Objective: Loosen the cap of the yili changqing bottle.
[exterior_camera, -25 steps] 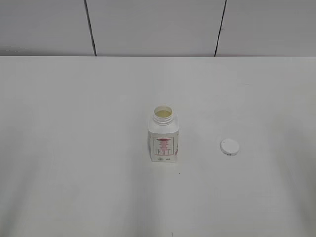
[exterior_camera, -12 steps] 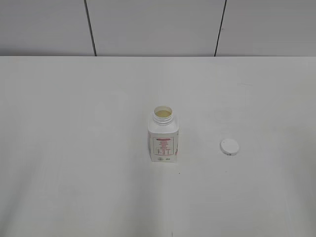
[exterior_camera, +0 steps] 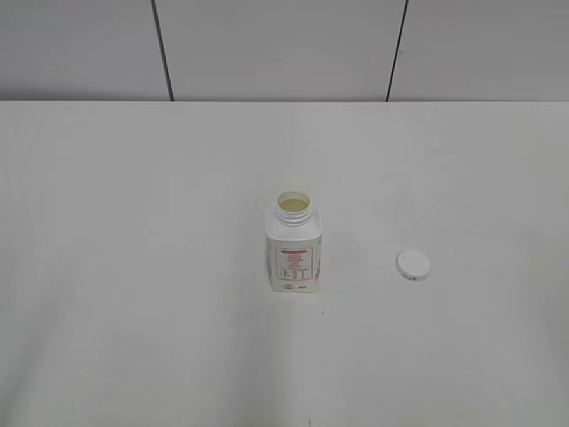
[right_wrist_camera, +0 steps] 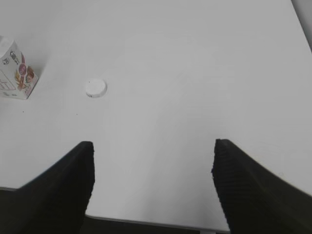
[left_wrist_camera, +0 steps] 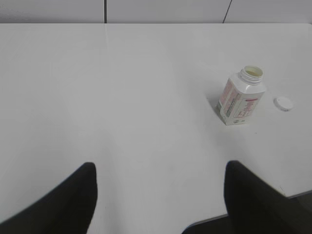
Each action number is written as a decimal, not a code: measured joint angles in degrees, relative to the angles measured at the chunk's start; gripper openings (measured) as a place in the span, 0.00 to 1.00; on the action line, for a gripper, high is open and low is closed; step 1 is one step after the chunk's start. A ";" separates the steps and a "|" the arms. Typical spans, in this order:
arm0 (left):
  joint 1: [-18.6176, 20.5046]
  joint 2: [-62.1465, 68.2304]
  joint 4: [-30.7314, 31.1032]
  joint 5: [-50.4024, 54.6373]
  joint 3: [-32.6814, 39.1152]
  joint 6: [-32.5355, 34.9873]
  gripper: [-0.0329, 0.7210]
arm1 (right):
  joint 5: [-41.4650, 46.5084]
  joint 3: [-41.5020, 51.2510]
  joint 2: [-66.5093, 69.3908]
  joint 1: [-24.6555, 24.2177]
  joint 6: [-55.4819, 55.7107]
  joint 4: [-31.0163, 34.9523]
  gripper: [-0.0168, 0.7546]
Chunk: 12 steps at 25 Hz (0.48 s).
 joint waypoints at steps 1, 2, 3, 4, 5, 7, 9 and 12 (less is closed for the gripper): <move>0.00 0.00 0.00 0.00 0.00 0.00 0.70 | -0.13 0.13 -0.54 0.00 -0.37 -0.28 0.79; 0.00 0.00 0.00 0.00 0.05 0.00 0.70 | -0.13 0.19 -0.83 0.00 -0.64 -0.48 0.79; 0.00 0.00 0.00 0.00 0.04 0.00 0.70 | -0.15 0.19 -0.90 0.00 -0.77 -0.68 0.79; 0.00 0.00 0.00 0.00 0.04 0.00 0.70 | -0.20 0.19 -0.90 0.00 -0.90 -0.81 0.79; 0.00 0.00 0.00 0.00 0.04 0.00 0.70 | -0.20 0.19 -0.90 0.00 -0.96 -0.93 0.79; 0.00 0.00 -0.04 0.00 0.04 0.00 0.70 | -0.27 0.19 -0.90 0.00 -1.07 -0.99 0.79; 0.00 0.00 -0.04 0.00 0.04 0.00 0.70 | -0.27 0.19 -0.90 0.00 -1.14 -1.10 0.79; 0.00 0.00 -0.04 0.00 0.04 0.00 0.70 | -0.40 0.19 -0.90 0.00 -1.31 -1.76 0.79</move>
